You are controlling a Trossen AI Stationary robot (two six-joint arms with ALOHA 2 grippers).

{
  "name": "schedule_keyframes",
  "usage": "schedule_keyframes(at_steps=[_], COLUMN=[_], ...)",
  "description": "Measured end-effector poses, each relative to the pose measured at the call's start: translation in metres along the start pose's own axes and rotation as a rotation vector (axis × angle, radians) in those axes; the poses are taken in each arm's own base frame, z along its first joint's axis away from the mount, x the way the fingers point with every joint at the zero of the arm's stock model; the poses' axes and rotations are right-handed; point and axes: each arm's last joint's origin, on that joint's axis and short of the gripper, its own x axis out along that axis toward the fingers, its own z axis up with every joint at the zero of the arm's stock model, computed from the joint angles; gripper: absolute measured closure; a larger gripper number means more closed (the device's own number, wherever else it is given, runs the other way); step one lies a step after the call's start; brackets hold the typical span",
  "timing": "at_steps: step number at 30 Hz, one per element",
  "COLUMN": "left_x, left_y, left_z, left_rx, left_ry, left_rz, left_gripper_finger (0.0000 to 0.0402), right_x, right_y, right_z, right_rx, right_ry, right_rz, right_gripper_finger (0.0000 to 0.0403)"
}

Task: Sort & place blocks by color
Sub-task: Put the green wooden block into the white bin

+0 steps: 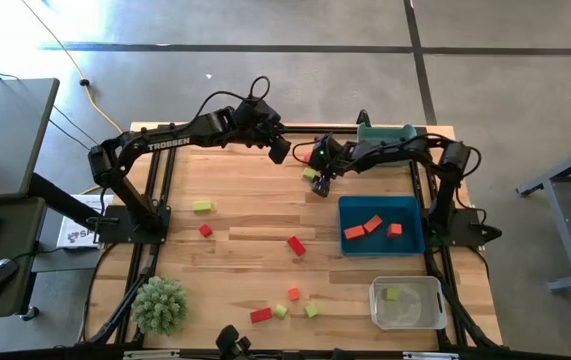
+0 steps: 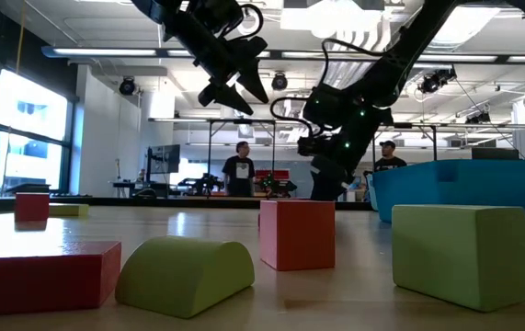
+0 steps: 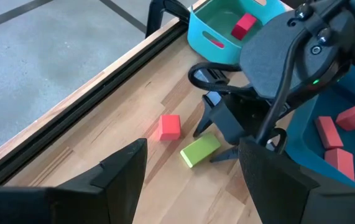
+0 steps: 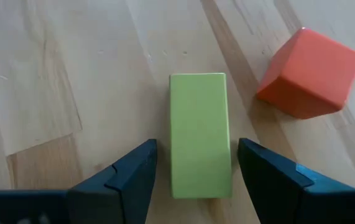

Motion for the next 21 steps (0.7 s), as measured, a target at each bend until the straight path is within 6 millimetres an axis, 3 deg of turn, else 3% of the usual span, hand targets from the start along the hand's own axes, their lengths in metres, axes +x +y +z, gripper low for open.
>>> schedule_keyframes(at_steps=[6,12,17,21], left_x=[0.0,0.0,0.0,0.0], left_y=[0.0,0.0,0.0,0.001], left_z=[0.0,0.0,-0.001,-0.005], left_rx=[0.0,0.0,0.0,0.006], left_ry=[0.002,0.002,0.01,0.051], left_rz=[0.002,0.003,0.005,0.015], left_gripper_finger=[0.0158,0.0158,0.0158,0.0158], right_x=[0.001,0.001,-0.004,-0.021], right_y=[0.002,0.003,0.005,0.012], right_z=[-0.002,-0.004,-0.005,-0.005], right_rx=[-0.003,0.049,0.072,0.109], right_ry=[0.02,0.046,0.064,0.104], right_rz=[-0.005,0.003,0.005,-0.004], right_gripper_finger=[0.0203,0.0305,0.0306,0.0306])
